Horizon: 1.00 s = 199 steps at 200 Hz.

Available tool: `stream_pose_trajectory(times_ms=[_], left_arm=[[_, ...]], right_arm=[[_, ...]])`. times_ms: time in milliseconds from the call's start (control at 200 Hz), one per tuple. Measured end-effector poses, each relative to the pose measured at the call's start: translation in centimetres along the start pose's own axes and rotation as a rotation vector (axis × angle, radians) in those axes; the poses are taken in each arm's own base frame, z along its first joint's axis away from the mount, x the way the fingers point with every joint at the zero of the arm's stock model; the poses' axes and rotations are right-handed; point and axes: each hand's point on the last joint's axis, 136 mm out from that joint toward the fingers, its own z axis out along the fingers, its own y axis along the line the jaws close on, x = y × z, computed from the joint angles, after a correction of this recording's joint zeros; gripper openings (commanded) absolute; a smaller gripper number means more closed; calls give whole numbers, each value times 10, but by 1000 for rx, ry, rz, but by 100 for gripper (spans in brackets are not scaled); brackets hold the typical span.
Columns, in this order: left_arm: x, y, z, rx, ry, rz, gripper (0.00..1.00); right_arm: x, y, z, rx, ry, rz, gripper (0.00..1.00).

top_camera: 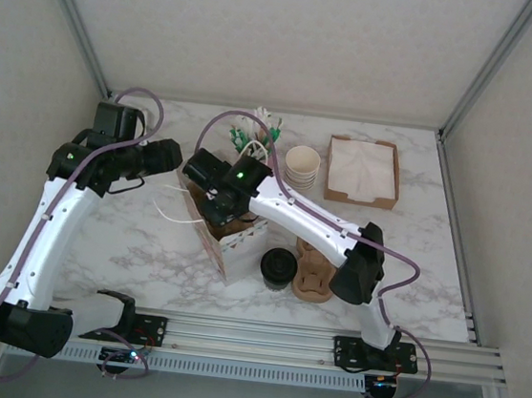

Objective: Pack the takeout coffee

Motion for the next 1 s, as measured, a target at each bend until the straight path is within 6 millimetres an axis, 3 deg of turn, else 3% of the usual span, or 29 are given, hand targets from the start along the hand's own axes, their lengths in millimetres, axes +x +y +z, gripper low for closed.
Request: stream_pose_trajectory(times_ms=[676, 996], left_arm=[[8, 10, 24, -6, 4, 64, 65], [7, 10, 22, 21, -65, 77, 64]], right_arm=[[11, -4, 38, -8, 107, 19, 34], [17, -5, 61, 2, 140, 27, 34]])
